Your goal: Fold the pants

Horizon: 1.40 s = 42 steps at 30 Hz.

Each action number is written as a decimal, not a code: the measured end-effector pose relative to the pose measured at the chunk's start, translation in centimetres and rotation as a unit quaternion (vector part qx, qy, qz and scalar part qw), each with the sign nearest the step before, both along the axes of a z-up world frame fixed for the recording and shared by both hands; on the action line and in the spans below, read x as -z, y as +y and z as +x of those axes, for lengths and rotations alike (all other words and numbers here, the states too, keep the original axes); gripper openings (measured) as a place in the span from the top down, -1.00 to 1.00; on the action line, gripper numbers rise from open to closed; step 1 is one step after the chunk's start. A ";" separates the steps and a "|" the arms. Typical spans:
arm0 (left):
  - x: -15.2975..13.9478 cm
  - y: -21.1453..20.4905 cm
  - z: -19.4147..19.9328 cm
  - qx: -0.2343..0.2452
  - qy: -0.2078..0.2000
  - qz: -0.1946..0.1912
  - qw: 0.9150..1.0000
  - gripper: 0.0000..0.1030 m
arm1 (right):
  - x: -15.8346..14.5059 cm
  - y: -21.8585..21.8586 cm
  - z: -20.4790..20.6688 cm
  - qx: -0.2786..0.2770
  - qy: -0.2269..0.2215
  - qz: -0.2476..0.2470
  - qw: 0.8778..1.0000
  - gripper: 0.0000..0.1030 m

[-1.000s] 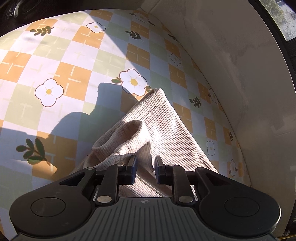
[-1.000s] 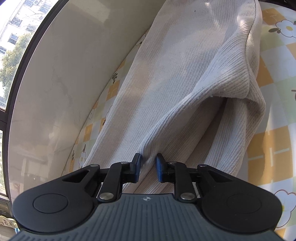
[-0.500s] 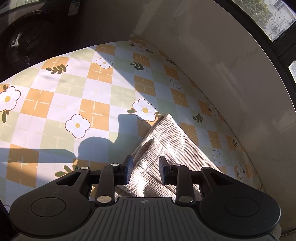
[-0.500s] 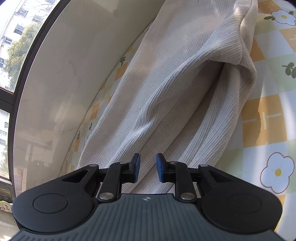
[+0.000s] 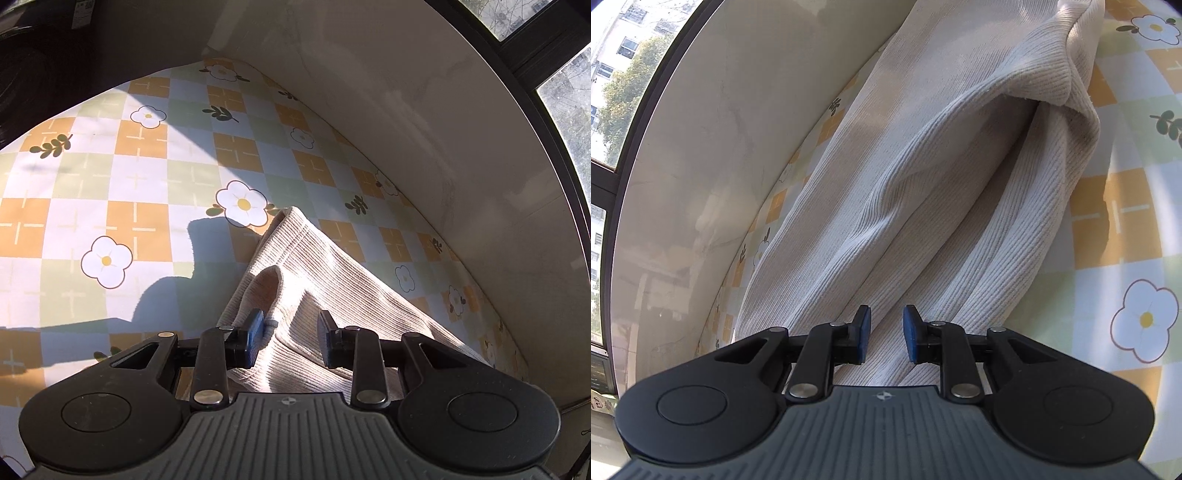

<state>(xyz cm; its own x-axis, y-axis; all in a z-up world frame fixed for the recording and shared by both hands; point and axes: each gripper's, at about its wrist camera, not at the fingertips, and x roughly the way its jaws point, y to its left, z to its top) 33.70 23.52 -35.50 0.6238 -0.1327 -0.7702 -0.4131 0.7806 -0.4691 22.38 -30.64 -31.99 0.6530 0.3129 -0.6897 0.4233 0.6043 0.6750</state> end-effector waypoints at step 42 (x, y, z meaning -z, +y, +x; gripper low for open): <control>-3.6 0.3 -3.7 0.062 -0.103 -0.066 0.991 0.86 | 0.3 -0.8 6.5 0.045 0.035 -0.014 0.998 0.24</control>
<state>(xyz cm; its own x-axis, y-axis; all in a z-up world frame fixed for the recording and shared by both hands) 30.04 23.80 -31.93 0.7386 -0.3093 -0.5991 -0.2023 0.7459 -0.6345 28.89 -31.42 -32.27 0.6269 0.2361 -0.7425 0.5223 0.5798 0.6254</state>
